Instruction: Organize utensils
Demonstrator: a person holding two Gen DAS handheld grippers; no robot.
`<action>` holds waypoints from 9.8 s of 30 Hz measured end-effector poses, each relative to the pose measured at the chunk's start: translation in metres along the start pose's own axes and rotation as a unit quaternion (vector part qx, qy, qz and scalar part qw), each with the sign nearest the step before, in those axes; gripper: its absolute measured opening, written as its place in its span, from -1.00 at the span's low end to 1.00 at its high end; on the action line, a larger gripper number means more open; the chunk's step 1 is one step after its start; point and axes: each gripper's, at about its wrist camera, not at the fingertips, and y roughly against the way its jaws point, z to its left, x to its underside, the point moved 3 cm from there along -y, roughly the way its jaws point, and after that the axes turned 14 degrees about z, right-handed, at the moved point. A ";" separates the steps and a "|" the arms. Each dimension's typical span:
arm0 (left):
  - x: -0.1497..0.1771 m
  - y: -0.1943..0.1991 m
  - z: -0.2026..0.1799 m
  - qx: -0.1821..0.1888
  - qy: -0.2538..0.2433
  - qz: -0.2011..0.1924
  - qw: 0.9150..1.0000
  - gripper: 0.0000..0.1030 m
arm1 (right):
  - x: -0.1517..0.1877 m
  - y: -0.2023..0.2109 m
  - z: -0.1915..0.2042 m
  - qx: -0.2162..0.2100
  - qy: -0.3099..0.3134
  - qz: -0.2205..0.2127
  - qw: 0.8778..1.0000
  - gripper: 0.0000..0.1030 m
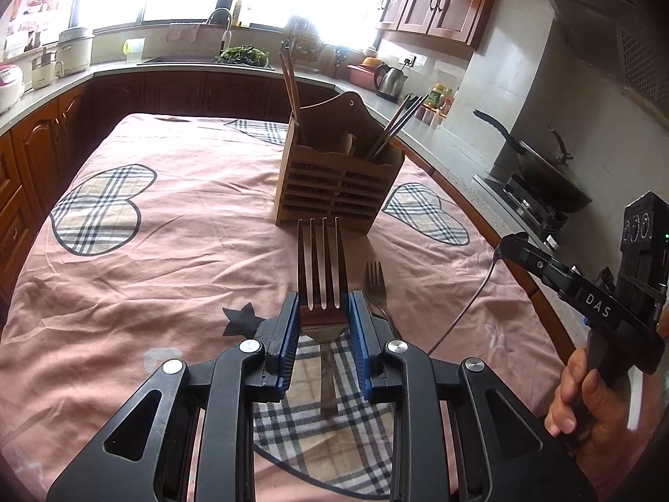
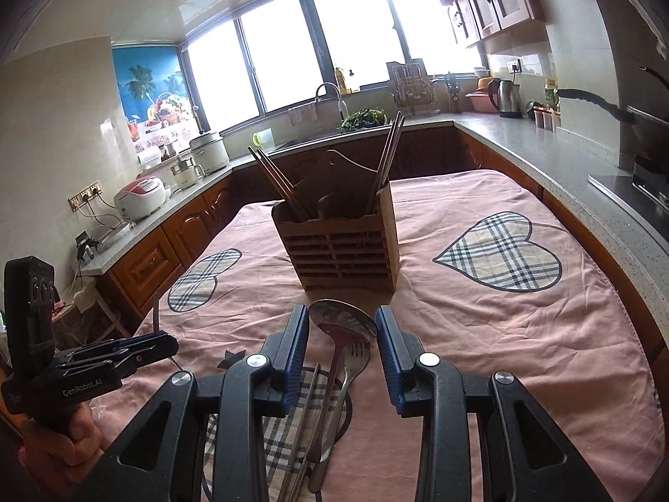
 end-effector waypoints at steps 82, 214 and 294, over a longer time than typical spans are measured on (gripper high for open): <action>-0.203 -0.116 0.007 -0.031 -0.002 -0.075 0.997 -0.58 | -0.162 -0.106 -0.042 0.029 0.001 -0.022 0.999 -0.36; 0.106 0.082 -0.038 -0.196 0.013 -0.166 0.966 1.00 | 0.111 0.076 0.030 0.053 0.033 -0.125 0.990 1.00; 0.109 0.080 -0.036 -0.202 0.001 -0.172 0.964 1.00 | 0.107 0.072 0.042 0.048 0.039 -0.130 0.990 1.00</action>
